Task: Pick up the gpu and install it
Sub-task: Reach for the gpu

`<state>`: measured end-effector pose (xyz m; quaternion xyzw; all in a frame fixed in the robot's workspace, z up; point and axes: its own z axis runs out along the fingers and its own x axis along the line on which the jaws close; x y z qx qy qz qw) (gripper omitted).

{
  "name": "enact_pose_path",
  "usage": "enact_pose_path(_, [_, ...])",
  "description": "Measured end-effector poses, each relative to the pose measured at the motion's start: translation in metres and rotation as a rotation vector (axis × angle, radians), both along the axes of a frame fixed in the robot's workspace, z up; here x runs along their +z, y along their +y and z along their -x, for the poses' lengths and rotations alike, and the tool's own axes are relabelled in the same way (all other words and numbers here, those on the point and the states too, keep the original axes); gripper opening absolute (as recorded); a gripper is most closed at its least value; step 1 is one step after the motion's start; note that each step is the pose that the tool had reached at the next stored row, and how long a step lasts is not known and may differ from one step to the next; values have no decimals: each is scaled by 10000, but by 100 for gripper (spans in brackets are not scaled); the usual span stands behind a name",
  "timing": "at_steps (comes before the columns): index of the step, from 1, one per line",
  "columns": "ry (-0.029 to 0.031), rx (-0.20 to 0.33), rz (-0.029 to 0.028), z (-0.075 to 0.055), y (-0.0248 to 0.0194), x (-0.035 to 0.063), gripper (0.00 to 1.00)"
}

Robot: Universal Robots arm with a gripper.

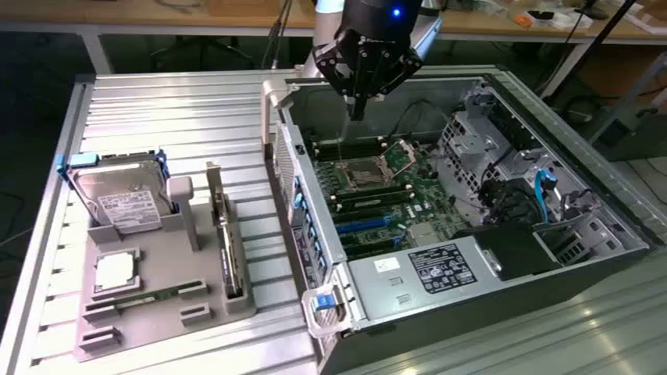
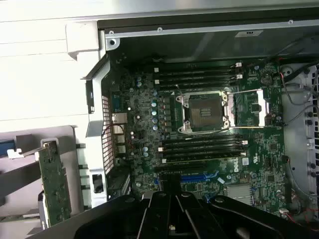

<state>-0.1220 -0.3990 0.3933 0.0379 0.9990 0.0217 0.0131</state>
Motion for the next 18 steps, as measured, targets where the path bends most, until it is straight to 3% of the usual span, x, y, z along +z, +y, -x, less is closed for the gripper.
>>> enact_pose_path(14, [0,0,0,0,0,0,11])
enact_pose_path(18, [0,0,1,52,-7,0,11])
